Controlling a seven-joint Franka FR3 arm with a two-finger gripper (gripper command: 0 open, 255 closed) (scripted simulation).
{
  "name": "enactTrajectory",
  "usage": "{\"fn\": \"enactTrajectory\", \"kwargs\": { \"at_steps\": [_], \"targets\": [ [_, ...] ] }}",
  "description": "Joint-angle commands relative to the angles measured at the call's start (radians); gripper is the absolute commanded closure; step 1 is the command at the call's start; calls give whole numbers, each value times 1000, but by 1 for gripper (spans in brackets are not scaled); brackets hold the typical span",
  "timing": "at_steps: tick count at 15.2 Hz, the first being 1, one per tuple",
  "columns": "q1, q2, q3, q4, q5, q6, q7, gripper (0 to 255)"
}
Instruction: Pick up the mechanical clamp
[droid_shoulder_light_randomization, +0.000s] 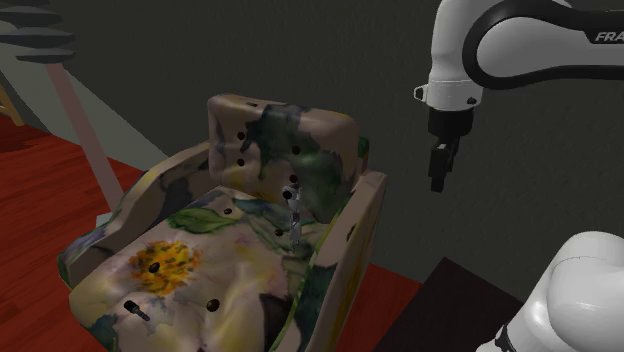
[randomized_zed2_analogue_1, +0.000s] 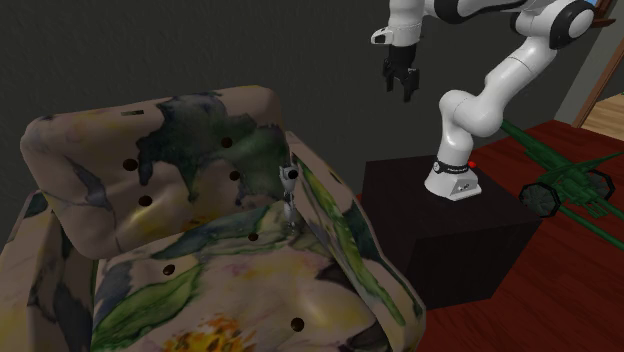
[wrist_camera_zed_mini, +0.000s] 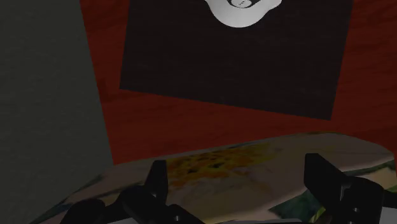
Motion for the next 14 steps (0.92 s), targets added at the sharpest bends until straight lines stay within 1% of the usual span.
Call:
{"fn": "enactTrajectory", "kwargs": {
  "at_steps": [1, 7, 11, 14],
  "targets": [
    [0, 0, 0, 0, 0, 0, 0, 0],
    [19, 72, -91, -121, 17, 285, -130, 0],
    [42, 165, -152, -165, 47, 476, -228, 0],
    [68, 254, -197, -176, 87, 614, -313, 0]
  ]
}}
